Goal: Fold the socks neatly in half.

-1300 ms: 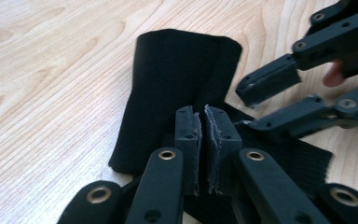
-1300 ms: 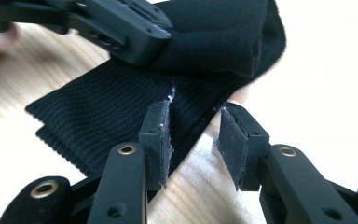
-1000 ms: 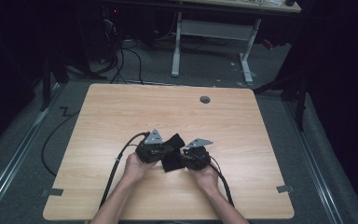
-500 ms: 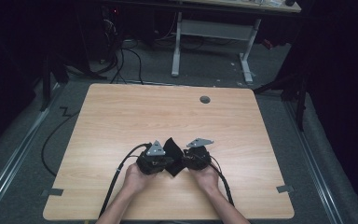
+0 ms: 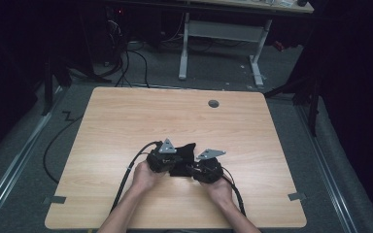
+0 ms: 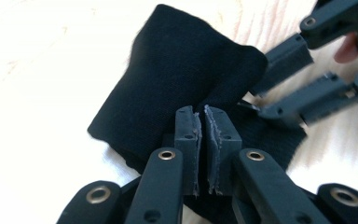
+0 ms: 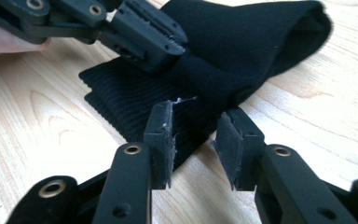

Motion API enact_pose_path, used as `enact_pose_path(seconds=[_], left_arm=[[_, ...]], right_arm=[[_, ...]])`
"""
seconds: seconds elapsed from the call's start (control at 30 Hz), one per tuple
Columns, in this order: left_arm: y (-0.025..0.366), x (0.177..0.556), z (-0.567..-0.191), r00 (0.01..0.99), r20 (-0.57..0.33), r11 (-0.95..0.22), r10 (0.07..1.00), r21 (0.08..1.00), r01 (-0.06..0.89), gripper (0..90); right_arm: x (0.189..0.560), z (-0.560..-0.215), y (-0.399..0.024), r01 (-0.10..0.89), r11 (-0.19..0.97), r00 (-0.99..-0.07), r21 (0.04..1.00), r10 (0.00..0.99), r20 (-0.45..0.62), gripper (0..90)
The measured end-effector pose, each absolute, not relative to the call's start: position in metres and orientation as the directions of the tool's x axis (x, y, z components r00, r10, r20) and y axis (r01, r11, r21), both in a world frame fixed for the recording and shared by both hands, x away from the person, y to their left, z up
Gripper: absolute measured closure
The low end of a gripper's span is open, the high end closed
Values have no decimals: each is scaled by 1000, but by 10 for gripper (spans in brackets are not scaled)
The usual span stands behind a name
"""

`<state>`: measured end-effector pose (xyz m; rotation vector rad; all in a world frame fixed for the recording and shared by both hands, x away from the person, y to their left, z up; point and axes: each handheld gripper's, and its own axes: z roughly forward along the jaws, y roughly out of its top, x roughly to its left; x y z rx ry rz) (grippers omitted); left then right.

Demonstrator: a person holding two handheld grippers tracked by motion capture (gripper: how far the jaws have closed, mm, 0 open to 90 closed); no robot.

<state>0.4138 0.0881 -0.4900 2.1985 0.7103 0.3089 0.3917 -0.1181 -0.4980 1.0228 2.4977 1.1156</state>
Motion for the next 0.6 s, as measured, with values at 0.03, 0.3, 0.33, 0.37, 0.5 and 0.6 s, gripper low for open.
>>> enact_pose_path(seconds=[0.03, 0.3, 0.33, 0.37, 0.5, 0.6], left_arm=[[88, 413, -489, 815, -3, -535, 580, 753, 384, 841], [94, 395, -469, 825, 24, -504, 564, 802, 321, 844], [95, 392, -468, 829, 25, -506, 558, 802, 317, 844], [96, 389, -467, 832, 21, -506, 554, 802, 317, 843], [95, 378, -474, 838, 4, -517, 545, 789, 332, 842], [95, 376, -484, 834, -13, -521, 552, 775, 357, 841]], right_arm=[[393, -499, -118, 513, 467, -729, 720, 680, 79, 642], [394, -502, -116, 533, 452, -706, 716, 703, 82, 644], [395, -502, -116, 530, 453, -707, 717, 703, 79, 645], [394, -502, -115, 532, 453, -706, 715, 704, 80, 646], [394, -502, -115, 529, 456, -708, 716, 702, 77, 646], [394, -502, -115, 530, 455, -708, 715, 702, 77, 646]])
